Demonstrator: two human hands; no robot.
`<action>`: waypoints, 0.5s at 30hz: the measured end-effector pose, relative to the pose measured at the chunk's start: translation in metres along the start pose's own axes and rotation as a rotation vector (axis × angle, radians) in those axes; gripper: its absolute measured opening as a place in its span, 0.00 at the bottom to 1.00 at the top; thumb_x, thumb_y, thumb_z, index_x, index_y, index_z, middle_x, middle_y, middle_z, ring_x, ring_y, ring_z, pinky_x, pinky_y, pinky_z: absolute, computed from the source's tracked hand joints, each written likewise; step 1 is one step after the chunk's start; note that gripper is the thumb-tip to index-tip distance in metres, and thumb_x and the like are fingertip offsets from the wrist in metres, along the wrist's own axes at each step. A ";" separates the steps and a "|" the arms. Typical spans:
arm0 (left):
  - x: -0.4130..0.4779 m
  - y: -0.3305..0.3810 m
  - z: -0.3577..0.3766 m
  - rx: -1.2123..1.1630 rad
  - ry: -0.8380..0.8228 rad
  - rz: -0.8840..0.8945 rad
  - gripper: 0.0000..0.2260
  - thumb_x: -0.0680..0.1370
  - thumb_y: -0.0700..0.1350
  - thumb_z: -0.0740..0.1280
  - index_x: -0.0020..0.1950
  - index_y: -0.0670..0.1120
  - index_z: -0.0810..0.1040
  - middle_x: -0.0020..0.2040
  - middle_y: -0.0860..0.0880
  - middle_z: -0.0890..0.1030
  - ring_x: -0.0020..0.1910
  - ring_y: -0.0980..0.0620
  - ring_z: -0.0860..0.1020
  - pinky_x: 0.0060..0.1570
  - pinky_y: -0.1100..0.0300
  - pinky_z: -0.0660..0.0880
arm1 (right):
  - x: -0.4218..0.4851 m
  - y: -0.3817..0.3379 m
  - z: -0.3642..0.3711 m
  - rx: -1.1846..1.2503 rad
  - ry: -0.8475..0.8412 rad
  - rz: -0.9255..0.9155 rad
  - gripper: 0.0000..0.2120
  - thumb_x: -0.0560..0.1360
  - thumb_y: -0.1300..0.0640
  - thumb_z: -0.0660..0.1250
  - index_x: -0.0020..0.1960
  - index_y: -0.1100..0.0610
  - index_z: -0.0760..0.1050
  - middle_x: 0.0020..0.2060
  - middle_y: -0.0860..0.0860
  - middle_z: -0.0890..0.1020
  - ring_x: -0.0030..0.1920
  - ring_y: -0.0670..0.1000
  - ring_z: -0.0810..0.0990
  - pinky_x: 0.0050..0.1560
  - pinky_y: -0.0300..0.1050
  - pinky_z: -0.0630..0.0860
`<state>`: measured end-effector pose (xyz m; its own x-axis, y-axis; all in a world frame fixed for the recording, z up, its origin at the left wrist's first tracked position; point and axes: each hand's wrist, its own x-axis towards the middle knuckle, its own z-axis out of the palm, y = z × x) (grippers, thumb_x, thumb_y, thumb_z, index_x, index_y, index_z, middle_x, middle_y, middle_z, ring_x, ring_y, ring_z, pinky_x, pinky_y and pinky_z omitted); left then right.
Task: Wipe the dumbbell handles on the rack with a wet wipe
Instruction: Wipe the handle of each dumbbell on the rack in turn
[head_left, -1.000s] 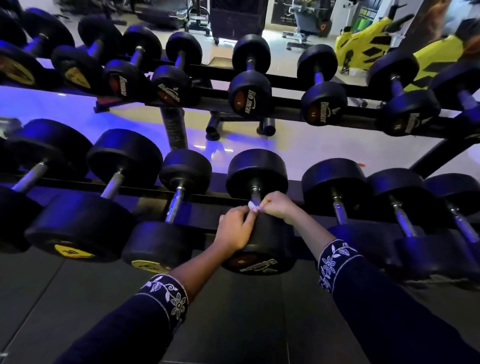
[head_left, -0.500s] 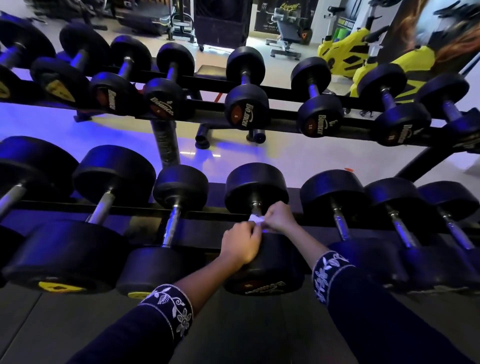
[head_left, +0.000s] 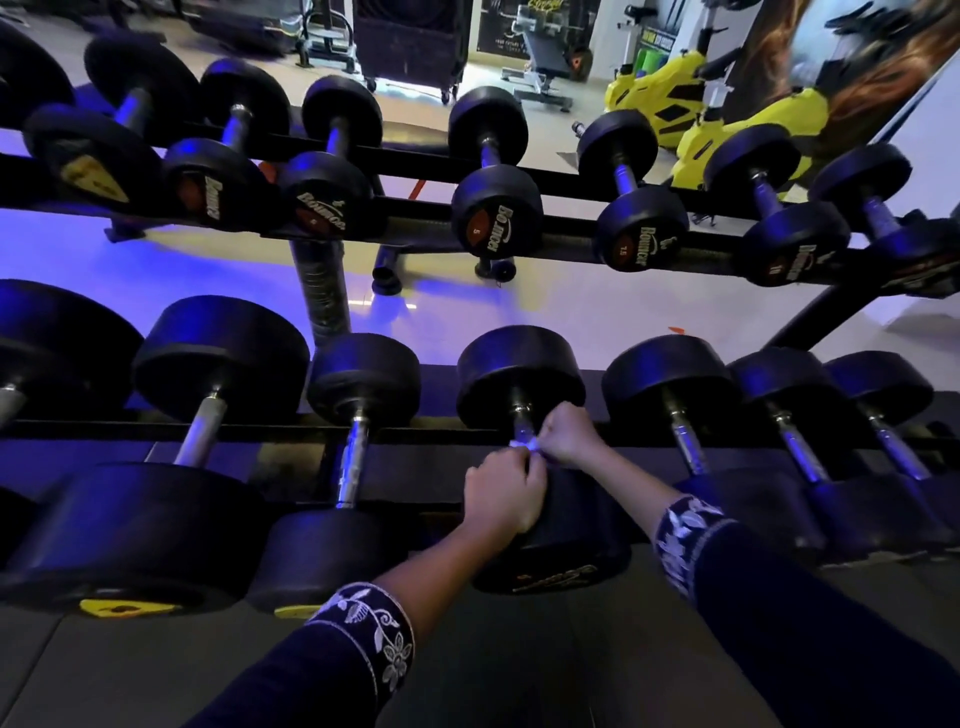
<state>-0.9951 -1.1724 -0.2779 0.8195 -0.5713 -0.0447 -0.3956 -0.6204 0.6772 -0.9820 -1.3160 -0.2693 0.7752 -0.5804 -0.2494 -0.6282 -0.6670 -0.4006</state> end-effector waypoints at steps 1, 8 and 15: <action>0.001 -0.001 0.000 0.007 0.003 0.005 0.17 0.81 0.52 0.54 0.50 0.44 0.78 0.53 0.41 0.81 0.55 0.40 0.78 0.52 0.50 0.70 | -0.002 0.003 0.001 -0.022 -0.018 -0.006 0.05 0.68 0.61 0.70 0.35 0.62 0.81 0.32 0.57 0.81 0.41 0.51 0.82 0.32 0.37 0.70; 0.001 0.002 -0.001 0.008 0.010 0.008 0.16 0.82 0.52 0.54 0.51 0.46 0.79 0.54 0.43 0.82 0.55 0.41 0.78 0.53 0.51 0.69 | 0.036 -0.028 -0.001 0.036 0.206 0.100 0.07 0.65 0.60 0.73 0.31 0.59 0.77 0.32 0.55 0.80 0.42 0.49 0.82 0.37 0.41 0.73; 0.001 0.004 -0.001 0.005 -0.006 -0.042 0.15 0.81 0.51 0.55 0.46 0.44 0.78 0.53 0.40 0.81 0.55 0.38 0.77 0.52 0.50 0.70 | 0.019 0.015 0.006 0.124 -0.060 0.085 0.10 0.66 0.55 0.76 0.34 0.58 0.77 0.26 0.51 0.75 0.31 0.48 0.74 0.26 0.37 0.66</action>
<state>-0.9960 -1.1748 -0.2750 0.8330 -0.5479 -0.0775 -0.3628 -0.6465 0.6711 -0.9768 -1.3340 -0.2855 0.7248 -0.6005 -0.3377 -0.6813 -0.5518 -0.4809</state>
